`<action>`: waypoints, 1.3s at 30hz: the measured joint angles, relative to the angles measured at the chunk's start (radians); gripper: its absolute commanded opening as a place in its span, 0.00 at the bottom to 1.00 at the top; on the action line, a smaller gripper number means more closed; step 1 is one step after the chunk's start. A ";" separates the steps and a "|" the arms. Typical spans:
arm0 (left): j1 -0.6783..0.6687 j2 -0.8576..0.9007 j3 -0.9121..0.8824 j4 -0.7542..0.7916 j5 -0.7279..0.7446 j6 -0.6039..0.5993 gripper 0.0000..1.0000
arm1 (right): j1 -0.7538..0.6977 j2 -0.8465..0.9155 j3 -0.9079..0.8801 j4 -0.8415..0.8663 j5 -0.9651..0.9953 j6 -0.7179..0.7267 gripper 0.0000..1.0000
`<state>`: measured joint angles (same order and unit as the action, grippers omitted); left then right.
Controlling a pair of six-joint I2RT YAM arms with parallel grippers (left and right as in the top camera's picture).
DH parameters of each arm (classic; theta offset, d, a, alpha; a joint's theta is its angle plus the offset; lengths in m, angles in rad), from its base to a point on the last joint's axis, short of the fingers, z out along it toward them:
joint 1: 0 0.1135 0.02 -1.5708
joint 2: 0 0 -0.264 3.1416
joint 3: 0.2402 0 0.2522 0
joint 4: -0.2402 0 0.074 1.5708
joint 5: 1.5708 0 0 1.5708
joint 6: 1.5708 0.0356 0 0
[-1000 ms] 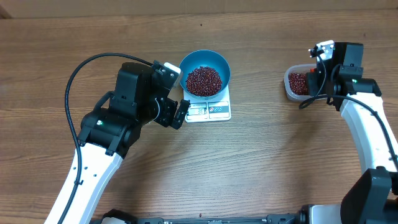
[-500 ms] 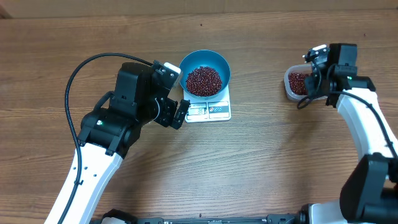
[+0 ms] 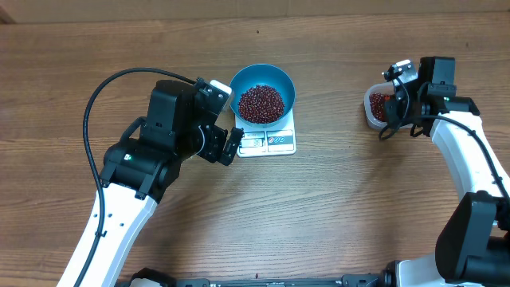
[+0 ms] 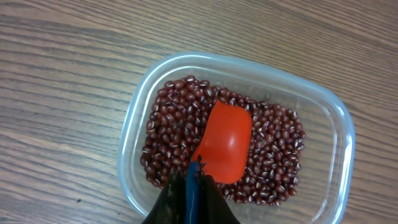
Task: Scoop item into bowl and weigh 150g on scale
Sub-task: 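Dig the red scoop into the beans in the tub with the right gripper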
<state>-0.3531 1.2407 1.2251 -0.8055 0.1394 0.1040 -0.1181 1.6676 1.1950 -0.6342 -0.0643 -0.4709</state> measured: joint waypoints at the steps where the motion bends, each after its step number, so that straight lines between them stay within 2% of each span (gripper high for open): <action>1: 0.000 0.000 0.000 0.000 0.000 0.000 0.99 | 0.000 0.000 0.000 0.000 -0.003 0.002 0.04; 8: 0.000 0.000 0.000 0.000 0.000 0.000 0.99 | -0.027 0.002 0.000 -0.002 -0.073 0.014 0.04; 22: 0.000 0.000 0.000 0.000 0.000 0.000 1.00 | -0.217 0.014 0.000 -0.036 -0.341 0.047 0.04; 39: 0.000 0.000 0.000 0.000 0.000 0.000 1.00 | -0.237 0.060 0.002 -0.039 -0.505 0.048 0.04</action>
<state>-0.3531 1.2407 1.2251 -0.8055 0.1394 0.1040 -0.3546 1.7279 1.1969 -0.6735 -0.5690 -0.4229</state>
